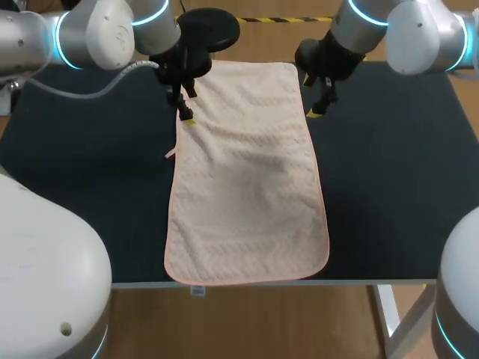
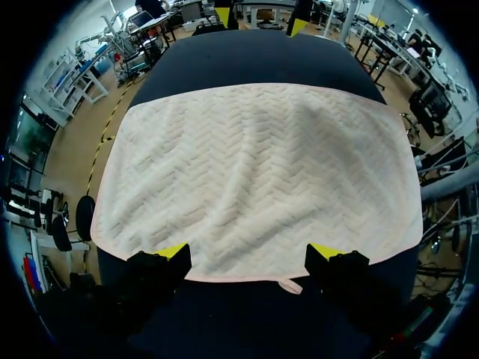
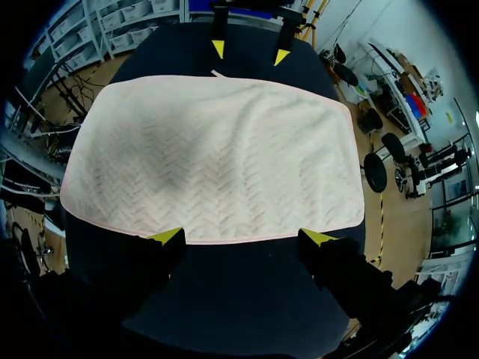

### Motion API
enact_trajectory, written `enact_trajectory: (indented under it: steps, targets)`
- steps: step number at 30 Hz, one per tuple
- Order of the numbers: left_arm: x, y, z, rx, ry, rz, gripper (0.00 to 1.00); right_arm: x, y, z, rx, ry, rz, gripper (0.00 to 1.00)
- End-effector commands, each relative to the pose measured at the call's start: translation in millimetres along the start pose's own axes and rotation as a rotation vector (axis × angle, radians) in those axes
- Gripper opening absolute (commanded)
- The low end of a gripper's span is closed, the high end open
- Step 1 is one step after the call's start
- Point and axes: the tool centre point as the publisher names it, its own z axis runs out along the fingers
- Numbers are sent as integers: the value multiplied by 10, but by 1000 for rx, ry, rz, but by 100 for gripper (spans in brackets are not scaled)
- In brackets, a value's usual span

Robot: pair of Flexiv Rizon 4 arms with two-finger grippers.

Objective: Fold the towel

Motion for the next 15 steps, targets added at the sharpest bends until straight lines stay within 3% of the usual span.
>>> enact_trajectory:
  steps: [1,7,15]
  targets:
    - [0,-3,-6,-42,-18,14,100,-6,10,126,42,10,5,100]
    - [-35,13,155,-133,35,-17,100,-6,82,458,58,75,9,100]
    - [3,62,373,-173,47,-19,100,24,54,770,79,126,15,100]
